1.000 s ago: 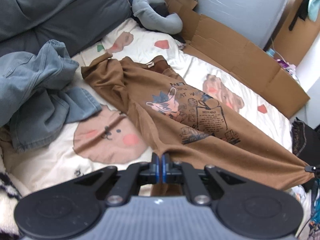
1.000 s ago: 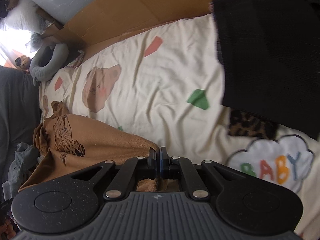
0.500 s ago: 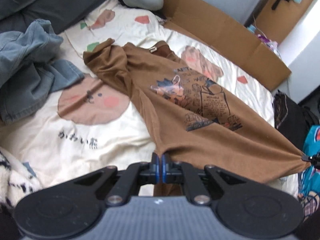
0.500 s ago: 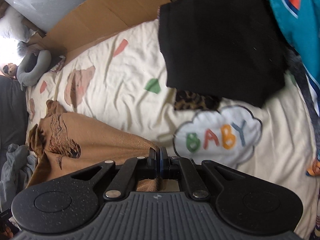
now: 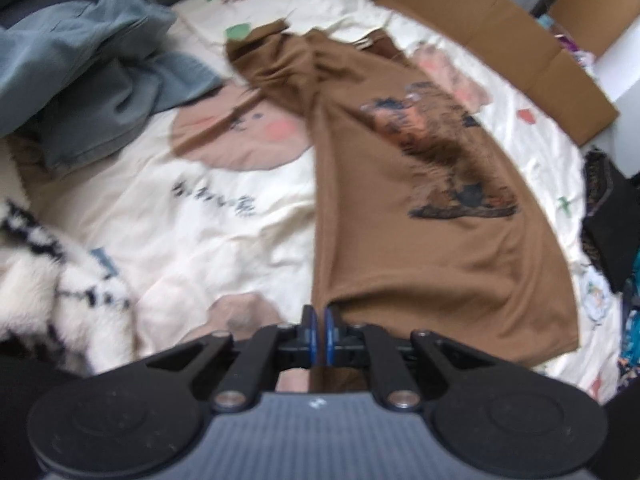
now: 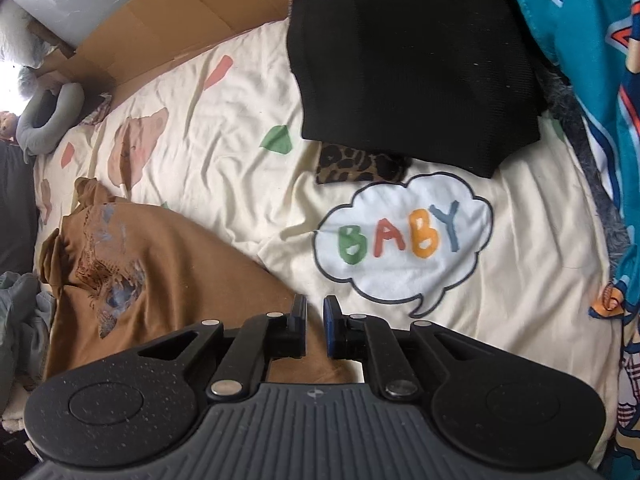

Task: Fold clothes
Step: 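Pull the T-shirt apart with both grippers and lay it flat, then open both grippers and release the spread T-shirt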

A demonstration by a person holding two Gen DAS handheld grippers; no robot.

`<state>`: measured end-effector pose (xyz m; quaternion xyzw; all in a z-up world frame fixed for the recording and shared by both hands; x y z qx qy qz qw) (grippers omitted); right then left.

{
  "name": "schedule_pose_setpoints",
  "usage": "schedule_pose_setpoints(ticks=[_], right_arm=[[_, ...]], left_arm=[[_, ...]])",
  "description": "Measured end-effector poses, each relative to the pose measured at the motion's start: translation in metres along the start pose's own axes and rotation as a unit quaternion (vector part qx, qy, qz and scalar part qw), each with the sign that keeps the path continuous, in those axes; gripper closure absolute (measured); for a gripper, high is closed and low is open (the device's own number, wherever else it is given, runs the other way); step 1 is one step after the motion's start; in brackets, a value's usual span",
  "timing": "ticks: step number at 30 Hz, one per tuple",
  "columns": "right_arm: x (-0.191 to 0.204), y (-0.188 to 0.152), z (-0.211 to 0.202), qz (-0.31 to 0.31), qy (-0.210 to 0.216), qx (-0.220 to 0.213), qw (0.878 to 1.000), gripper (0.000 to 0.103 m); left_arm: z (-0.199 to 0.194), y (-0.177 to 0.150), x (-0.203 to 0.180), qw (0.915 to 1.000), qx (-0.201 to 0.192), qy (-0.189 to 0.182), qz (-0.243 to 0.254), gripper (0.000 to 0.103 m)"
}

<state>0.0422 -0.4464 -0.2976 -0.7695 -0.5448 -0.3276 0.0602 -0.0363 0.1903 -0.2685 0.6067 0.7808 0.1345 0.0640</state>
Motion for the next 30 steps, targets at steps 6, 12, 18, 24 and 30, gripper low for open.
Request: schedule_pose_setpoints(ticks=[6, 12, 18, 24, 30], right_arm=[[0.011, 0.009, 0.016, -0.005, 0.013, 0.001, 1.000, 0.094], [0.016, 0.019, 0.030, -0.006, 0.021, -0.007, 1.000, 0.094], [0.018, 0.025, 0.050, 0.000, 0.030, -0.009, 1.000, 0.094], [0.020, 0.029, 0.069, 0.005, 0.033, -0.007, 0.999, 0.094], [0.028, 0.040, 0.080, -0.006, 0.043, -0.029, 0.999, 0.057]], left_arm=[[0.002, 0.020, 0.012, 0.9995, -0.009, 0.028, -0.007, 0.091], [0.007, 0.052, 0.015, 0.9988, -0.028, 0.040, -0.004, 0.074], [0.022, 0.093, -0.001, 0.9982, -0.048, 0.036, 0.003, 0.061], [0.039, 0.133, -0.029, 0.9969, -0.071, 0.019, 0.029, 0.043], [0.062, 0.171, -0.057, 0.9953, -0.082, 0.019, 0.049, 0.032]])
Point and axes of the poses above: each gripper's, at about its wrist camera, not at the fingertips, and z roughly the way its jaws point, x to its left, y to its top, the point moved 5 cm from there along z, roughly the way its jaws point, and after that the axes turned 14 degrees about y, right-handed, at the moved point
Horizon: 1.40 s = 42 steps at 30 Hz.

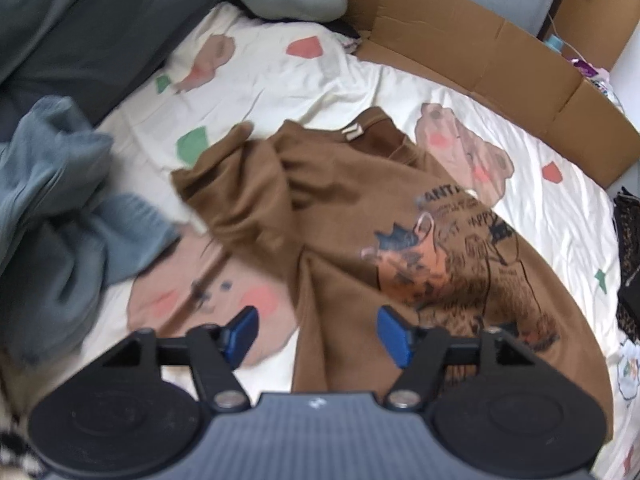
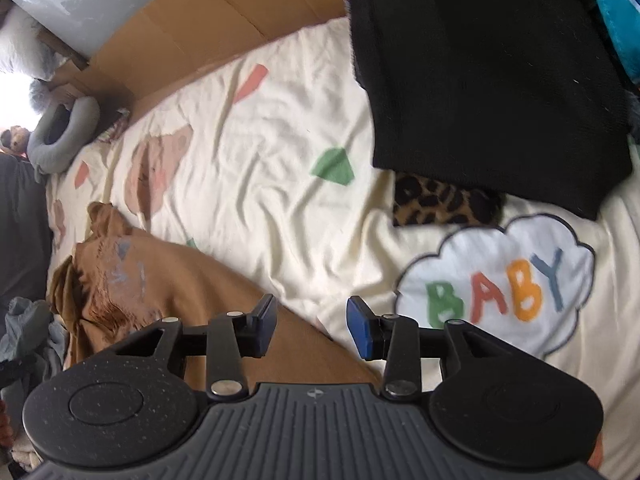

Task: Fold clothes
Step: 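Open both grippers and release the spread T-shirt, then grasp the T-shirt collar with the left gripper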

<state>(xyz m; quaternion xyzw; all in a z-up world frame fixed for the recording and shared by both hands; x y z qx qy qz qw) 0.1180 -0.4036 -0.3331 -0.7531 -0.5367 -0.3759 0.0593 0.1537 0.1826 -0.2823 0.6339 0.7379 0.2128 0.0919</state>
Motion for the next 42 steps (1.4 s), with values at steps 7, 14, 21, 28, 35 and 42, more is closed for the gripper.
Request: schedule_pose_setpoints(ticks=[7, 14, 21, 28, 35, 42], right_arm=[[0.004, 0.006, 0.023, 0.001, 0.005, 0.003, 1.000, 0.050], [0.009, 0.011, 0.047, -0.003, 0.014, 0.010, 1.000, 0.048], [0.015, 0.020, 0.074, -0.022, 0.022, 0.023, 0.999, 0.041], [0.030, 0.033, 0.103, -0.044, 0.039, 0.032, 0.998, 0.040], [0.041, 0.038, 0.132, -0.055, 0.054, 0.036, 0.996, 0.040], [0.043, 0.039, 0.144, -0.054, 0.056, 0.039, 0.996, 0.040]], left_arm=[[0.039, 0.036, -0.027, 0.9997, -0.008, 0.002, 0.021, 0.026], [0.068, 0.064, -0.059, 0.9993, -0.020, -0.007, 0.031, 0.018], [0.090, 0.092, -0.078, 0.9975, -0.039, 0.001, 0.059, 0.017], [0.107, 0.121, -0.091, 0.9964, -0.060, 0.003, 0.060, 0.017], [0.127, 0.150, -0.109, 0.9940, -0.082, 0.006, 0.073, 0.017], [0.148, 0.178, -0.143, 0.9888, -0.101, -0.002, 0.110, 0.017]])
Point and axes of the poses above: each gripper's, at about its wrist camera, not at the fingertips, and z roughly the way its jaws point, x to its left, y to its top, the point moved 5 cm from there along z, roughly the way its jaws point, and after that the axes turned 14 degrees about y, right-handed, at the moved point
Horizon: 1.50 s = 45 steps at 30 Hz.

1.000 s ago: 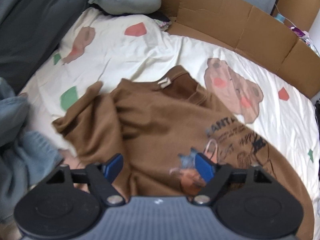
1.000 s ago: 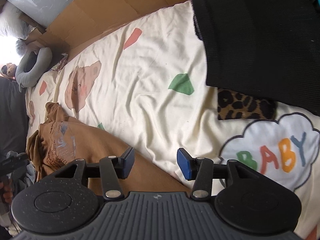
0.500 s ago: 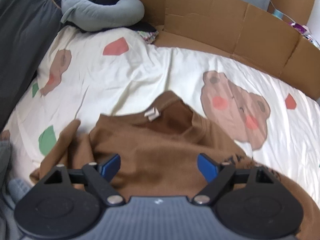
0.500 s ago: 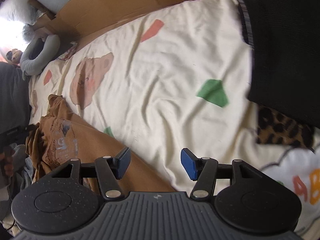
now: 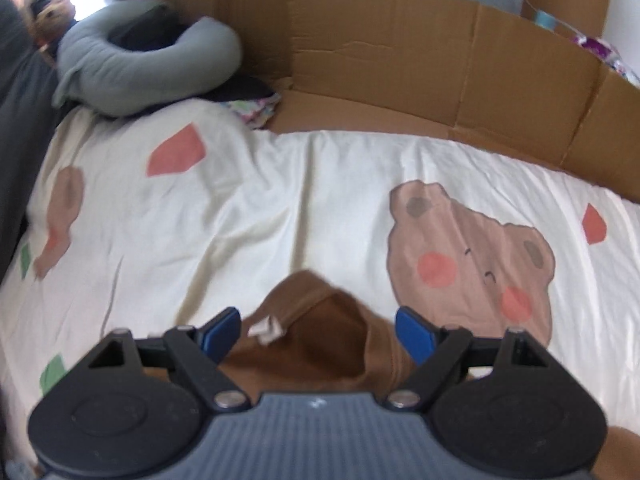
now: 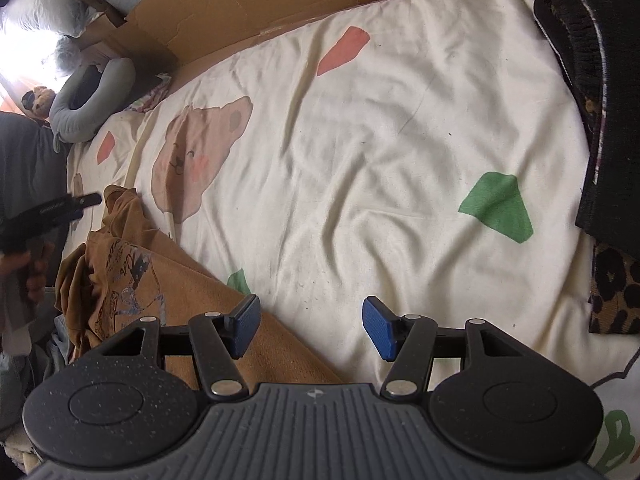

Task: Fold clothes
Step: 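Grasp the T-shirt collar with the left gripper, then lift the collar with the left gripper and drag it across the shirt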

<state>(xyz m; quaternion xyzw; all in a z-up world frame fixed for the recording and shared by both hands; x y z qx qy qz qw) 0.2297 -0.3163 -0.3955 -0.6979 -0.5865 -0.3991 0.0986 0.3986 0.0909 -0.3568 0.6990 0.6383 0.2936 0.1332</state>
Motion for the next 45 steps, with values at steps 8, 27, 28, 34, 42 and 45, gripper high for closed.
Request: schedule_pose_setpoints(ticks=[8, 27, 28, 34, 42, 45], right_arm=[[-0.004, 0.003, -0.006, 0.011, 0.003, -0.019, 1.000, 0.040], [0.005, 0.008, 0.002, 0.002, 0.011, -0.023, 1.000, 0.040], [0.005, 0.008, 0.002, 0.002, 0.012, -0.023, 1.000, 0.040], [0.014, 0.007, 0.002, 0.004, 0.022, -0.025, 0.999, 0.040], [0.031, 0.010, -0.007, -0.004, 0.032, -0.033, 0.999, 0.040], [0.035, 0.015, -0.015, -0.006, 0.032, -0.041, 0.999, 0.040]], left_arm=[[0.042, 0.025, -0.023, 0.9990, 0.032, -0.010, 0.030, 0.017], [0.038, 0.008, -0.013, 0.9870, 0.112, -0.052, 0.103, 0.092], [0.030, 0.010, -0.010, 0.9876, 0.105, -0.056, 0.102, 0.092], [-0.007, 0.028, 0.001, 0.9908, 0.063, -0.077, 0.092, 0.092], [-0.056, 0.067, 0.012, 0.9948, -0.010, -0.085, 0.057, 0.093], [-0.079, 0.082, 0.014, 0.9932, -0.041, -0.101, 0.043, 0.093]])
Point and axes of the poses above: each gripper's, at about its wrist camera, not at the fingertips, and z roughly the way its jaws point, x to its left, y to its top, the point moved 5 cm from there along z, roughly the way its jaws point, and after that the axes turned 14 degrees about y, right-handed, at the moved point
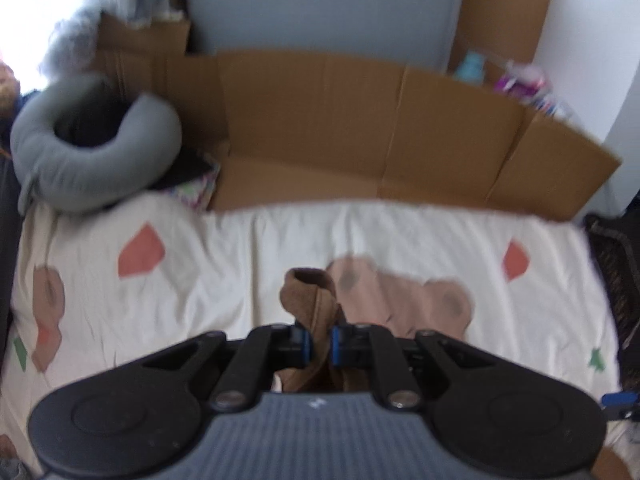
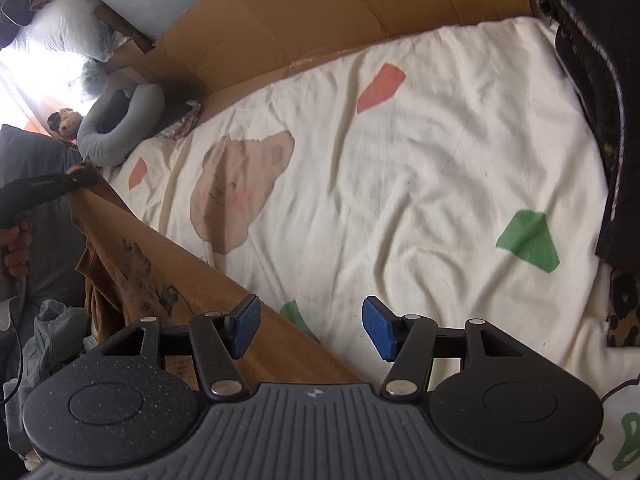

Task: Fold clothes
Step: 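Lift the collar with the left gripper and drag it across the shirt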

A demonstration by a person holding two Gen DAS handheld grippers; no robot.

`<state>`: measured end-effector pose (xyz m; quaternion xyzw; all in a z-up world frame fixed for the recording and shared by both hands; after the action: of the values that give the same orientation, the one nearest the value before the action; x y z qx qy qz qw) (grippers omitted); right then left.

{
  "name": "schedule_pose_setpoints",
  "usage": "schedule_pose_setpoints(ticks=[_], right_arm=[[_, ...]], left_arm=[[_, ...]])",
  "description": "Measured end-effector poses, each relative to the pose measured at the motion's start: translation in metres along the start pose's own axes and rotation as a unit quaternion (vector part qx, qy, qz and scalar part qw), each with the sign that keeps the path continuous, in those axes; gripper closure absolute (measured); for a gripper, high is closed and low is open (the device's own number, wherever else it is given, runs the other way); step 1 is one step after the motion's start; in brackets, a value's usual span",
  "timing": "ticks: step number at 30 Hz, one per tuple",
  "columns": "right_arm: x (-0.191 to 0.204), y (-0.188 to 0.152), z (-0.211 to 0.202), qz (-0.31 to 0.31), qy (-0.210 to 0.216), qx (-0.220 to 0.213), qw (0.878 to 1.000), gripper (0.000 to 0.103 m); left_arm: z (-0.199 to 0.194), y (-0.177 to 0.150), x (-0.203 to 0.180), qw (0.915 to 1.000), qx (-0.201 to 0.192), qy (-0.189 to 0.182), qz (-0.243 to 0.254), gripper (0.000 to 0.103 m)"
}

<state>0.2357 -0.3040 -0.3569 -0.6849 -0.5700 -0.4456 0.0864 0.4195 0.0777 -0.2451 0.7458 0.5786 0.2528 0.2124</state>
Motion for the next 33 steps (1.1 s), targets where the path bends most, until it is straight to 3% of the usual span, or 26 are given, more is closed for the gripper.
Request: schedule_pose_setpoints(ticks=[4, 12, 22, 33], right_arm=[[0.006, 0.007, -0.010, -0.002, 0.000, -0.011, 1.000, 0.040], [0.019, 0.010, -0.023, -0.009, 0.005, -0.017, 1.000, 0.040], [0.035, 0.009, -0.036, -0.018, 0.010, -0.015, 1.000, 0.040], [0.046, -0.003, -0.036, -0.026, 0.010, 0.005, 1.000, 0.040]], left_arm=[[-0.031, 0.006, -0.009, 0.9995, -0.024, -0.022, 0.002, 0.093], [-0.073, -0.034, -0.016, 0.9989, -0.023, -0.039, 0.007, 0.093], [-0.122, -0.127, -0.007, 0.9990, 0.014, -0.037, -0.021, 0.093], [-0.134, -0.220, 0.005, 0.9943, 0.082, -0.029, -0.062, 0.092]])
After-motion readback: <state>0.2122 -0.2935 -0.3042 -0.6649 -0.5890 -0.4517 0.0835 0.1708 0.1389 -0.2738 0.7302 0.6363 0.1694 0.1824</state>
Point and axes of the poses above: each gripper's, at about its wrist camera, not at the fingertips, and z roughly the way its jaws point, x to its left, y to its top, the point moved 5 cm from there along z, roughly the way its jaws point, and after that the axes turned 14 degrees about y, right-handed, at the moved point
